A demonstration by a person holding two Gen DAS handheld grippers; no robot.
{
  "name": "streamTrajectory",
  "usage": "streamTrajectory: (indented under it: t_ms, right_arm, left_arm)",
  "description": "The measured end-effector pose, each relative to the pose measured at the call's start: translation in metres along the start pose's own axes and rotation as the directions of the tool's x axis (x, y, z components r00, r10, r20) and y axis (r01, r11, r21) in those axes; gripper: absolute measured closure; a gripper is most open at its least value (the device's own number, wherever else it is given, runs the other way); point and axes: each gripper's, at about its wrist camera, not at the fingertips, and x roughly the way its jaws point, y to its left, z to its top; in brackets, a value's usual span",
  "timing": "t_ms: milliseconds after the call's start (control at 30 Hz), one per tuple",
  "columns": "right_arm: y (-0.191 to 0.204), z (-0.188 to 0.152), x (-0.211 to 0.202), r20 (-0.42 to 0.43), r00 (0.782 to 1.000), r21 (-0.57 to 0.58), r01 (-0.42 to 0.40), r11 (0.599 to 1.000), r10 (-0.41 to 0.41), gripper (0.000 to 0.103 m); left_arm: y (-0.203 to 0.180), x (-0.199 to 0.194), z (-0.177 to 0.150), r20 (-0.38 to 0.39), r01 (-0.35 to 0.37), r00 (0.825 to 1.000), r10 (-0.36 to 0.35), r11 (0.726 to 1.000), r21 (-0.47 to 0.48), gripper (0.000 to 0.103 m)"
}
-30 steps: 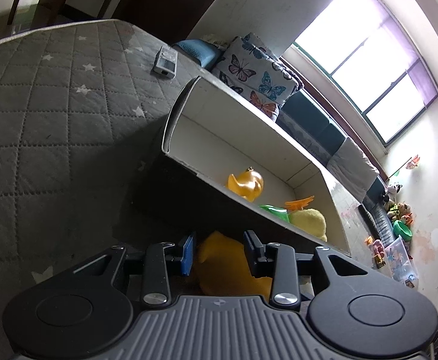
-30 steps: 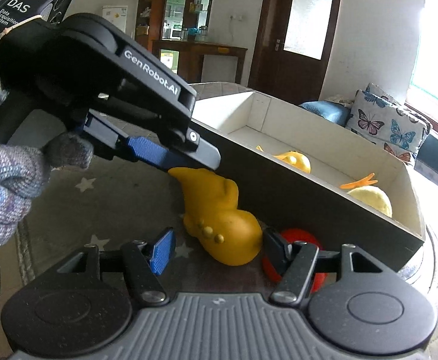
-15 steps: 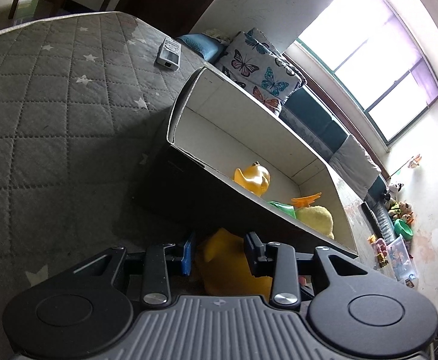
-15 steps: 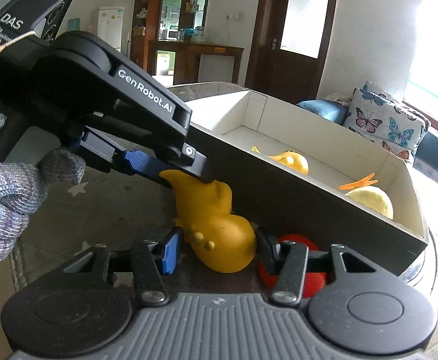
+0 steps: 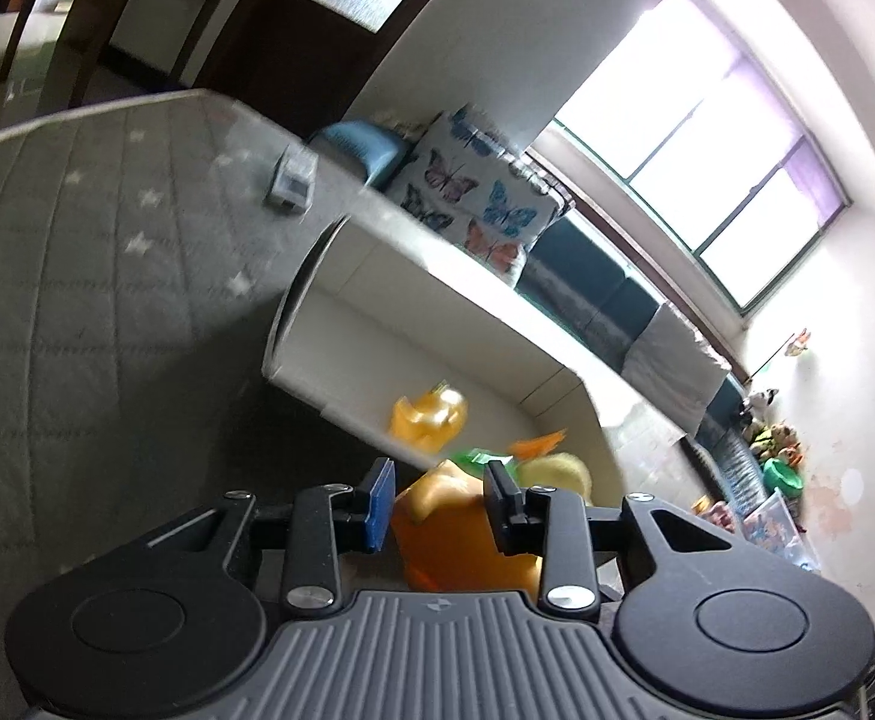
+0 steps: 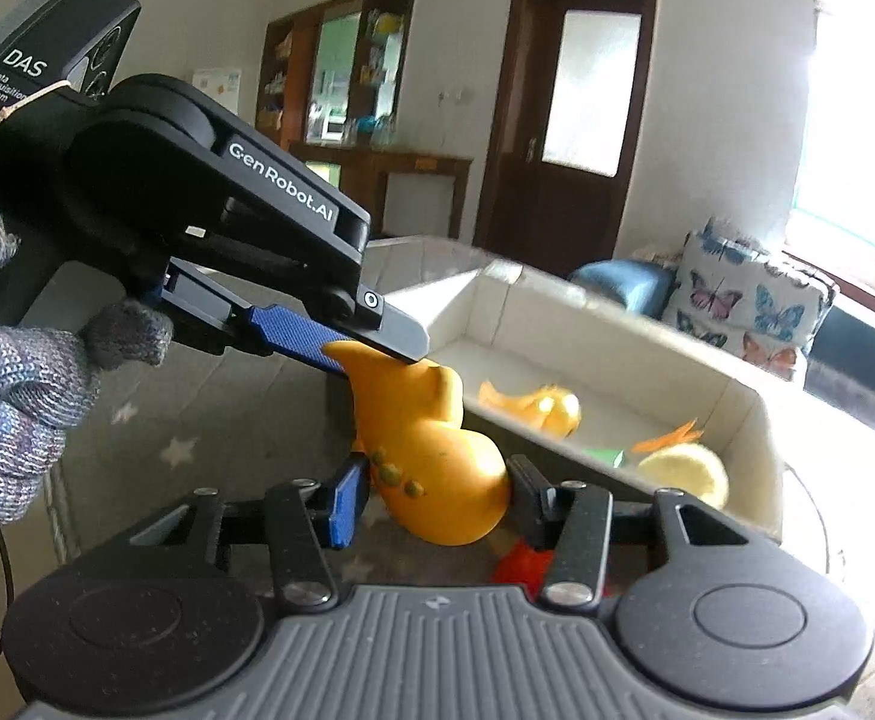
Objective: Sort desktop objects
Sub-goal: 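Lift the large duck with the right gripper over the box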
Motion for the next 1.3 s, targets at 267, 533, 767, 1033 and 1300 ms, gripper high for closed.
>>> streamTrajectory:
  t_ms: [267,533,767,1033,1300]
  right_arm:
    - [-0.029,0.021,0.010,0.048,0.997,0.023,0.061,0.998,-0.062,0.053]
    - [-0.064,0.027,0.037,0.029,0.995,0.062,0.090,0.994,-0.092,0.053]
    - [-0.079,0.017,0.064,-0.036,0.996,0.077,0.090,0.993,-0.087,0.053]
    - [-0.086,0.008,0.081,-0.082,0.995,0.116,0.074,0.990,-0.065,0.054]
    - [-0.084,0.005,0.060,-0.047,0.996,0.138,0.080,0.987,-0.074,0.053]
  left_arm:
    - [-0.025,0.024,0.028,0.022,0.031,0.999,-0.032,0.999,0.043,0.071]
    - [-0.039,0.073,0.047,-0.003,0.037,0.999,-0.037,0.997,0.072,0.071]
    - [-0.029,0.111,0.046,-0.065,0.019,0.998,-0.015,0.998,0.057,0.071]
    - [-0.018,0.124,0.041,-0.096,0.011,0.995,-0.008,0.999,0.040,0.071]
    - [-0.018,0.110,0.041,-0.077,0.005,0.997,-0.001,0.999,0.042,0.071]
